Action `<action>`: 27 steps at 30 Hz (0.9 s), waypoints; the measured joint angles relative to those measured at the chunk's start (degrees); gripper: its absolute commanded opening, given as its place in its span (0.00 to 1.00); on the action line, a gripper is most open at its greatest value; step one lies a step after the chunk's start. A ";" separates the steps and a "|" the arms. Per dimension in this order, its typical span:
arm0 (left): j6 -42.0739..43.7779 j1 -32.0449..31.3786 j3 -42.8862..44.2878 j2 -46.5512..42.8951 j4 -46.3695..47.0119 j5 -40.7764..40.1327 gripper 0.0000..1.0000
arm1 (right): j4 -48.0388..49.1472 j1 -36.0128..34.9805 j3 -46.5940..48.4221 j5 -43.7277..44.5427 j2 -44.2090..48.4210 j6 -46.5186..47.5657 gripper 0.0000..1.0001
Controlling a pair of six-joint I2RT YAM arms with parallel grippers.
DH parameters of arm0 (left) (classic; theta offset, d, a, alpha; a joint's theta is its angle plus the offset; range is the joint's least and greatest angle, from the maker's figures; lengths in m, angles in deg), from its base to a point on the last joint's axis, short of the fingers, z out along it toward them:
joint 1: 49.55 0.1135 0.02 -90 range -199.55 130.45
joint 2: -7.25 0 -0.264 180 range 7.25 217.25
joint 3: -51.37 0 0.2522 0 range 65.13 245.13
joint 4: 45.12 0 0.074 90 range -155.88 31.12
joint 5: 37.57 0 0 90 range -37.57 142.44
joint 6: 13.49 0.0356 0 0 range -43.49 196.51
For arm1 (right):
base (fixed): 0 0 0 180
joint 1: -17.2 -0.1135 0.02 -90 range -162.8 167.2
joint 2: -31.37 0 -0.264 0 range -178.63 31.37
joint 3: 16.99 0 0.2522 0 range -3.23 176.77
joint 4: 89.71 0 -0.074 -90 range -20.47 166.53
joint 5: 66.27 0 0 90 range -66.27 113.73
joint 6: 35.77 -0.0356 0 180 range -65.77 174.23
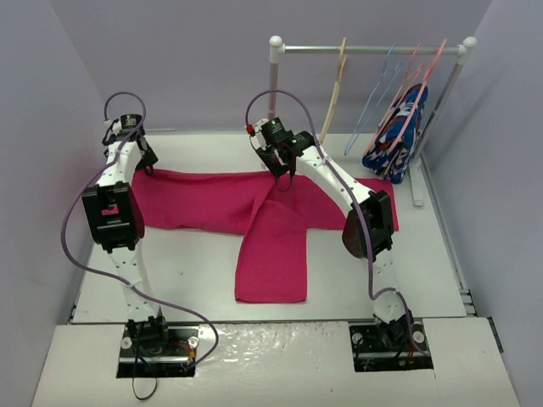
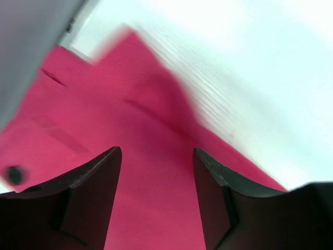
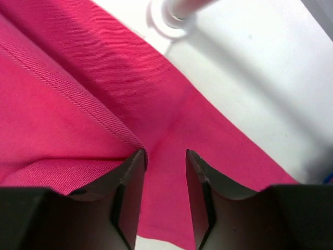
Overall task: Place the trousers on the hanger
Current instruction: Fold the trousers at the center of the board.
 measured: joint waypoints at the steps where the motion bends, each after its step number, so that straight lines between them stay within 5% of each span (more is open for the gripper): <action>1: 0.43 0.32 0.11 0.20 0.32 -0.74 0.72 | -0.57 0.49 0.39 0.96 0.00 0.03 0.50; 9: 1.46 1.22 -8.35 -9.12 2.76 -2.67 0.74 | -1.78 1.12 -0.88 3.53 3.29 -2.86 0.64; 17: -1.17 -7.10 -26.52 -27.66 10.28 -2.10 0.73 | 7.48 -8.74 -22.49 3.16 21.61 -10.20 0.71; 27: -7.58 -14.33 -41.50 -18.28 14.64 1.36 0.71 | 21.27 -20.64 -47.38 1.54 23.57 -23.13 0.73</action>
